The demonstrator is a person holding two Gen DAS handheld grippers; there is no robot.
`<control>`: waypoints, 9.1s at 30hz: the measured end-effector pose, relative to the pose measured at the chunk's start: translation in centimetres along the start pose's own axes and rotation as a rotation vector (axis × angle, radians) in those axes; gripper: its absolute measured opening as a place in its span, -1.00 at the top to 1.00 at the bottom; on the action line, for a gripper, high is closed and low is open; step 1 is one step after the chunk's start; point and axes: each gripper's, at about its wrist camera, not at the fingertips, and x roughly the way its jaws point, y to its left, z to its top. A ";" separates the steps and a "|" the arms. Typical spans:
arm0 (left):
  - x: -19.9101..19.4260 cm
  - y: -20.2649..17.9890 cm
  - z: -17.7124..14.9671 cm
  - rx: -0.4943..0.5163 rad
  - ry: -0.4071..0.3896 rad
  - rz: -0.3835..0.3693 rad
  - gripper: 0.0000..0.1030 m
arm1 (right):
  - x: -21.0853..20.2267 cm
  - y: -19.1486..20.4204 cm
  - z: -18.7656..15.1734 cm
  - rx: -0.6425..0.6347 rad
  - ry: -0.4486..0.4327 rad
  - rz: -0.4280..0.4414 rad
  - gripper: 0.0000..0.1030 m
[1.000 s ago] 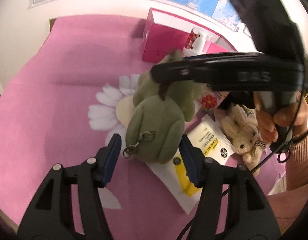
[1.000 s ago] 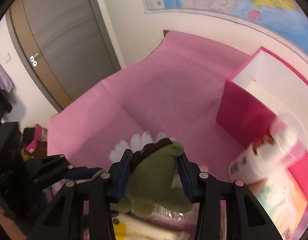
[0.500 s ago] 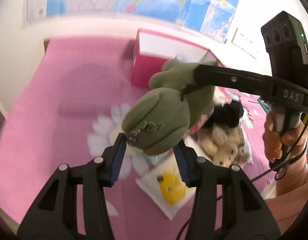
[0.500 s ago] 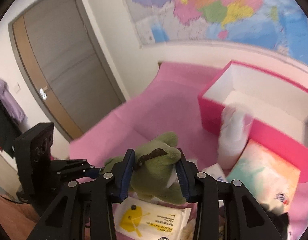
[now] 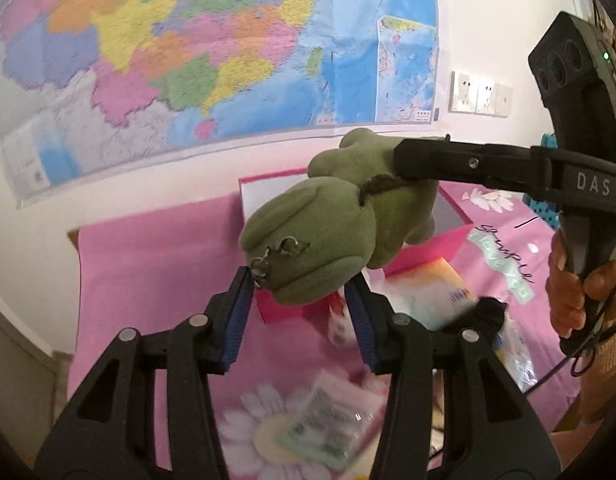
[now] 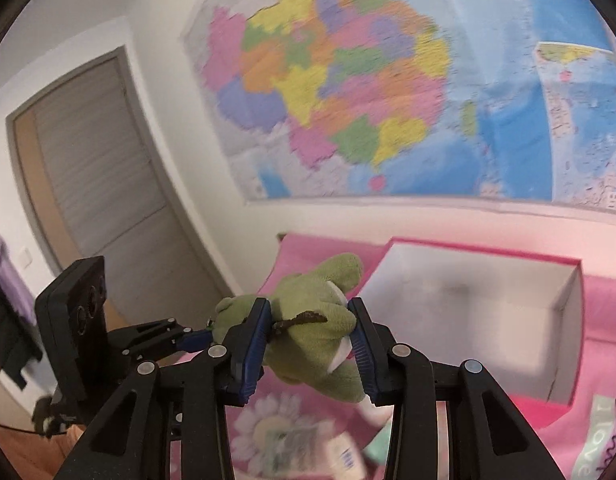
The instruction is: Organize soft objects
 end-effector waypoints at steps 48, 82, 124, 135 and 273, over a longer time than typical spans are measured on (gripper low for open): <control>-1.5 0.4 -3.5 -0.147 -0.008 -0.096 -0.18 | -5.9 -5.9 -3.3 0.079 0.050 -0.040 -0.27; 2.1 -19.4 -11.1 0.060 0.402 -0.589 -0.18 | -8.1 -17.3 -15.2 0.256 0.252 -0.177 -0.30; 7.2 -24.1 -10.5 0.185 0.610 -0.513 -0.19 | -19.4 -18.7 -24.1 0.501 0.163 -0.269 0.80; 6.6 -22.2 -9.9 0.038 0.532 -0.696 -0.34 | -19.6 -18.0 -24.9 0.532 0.138 -0.152 0.79; 19.7 1.6 7.8 -0.101 0.317 -0.043 0.43 | 1.3 -19.9 -0.5 0.324 0.034 -0.074 0.26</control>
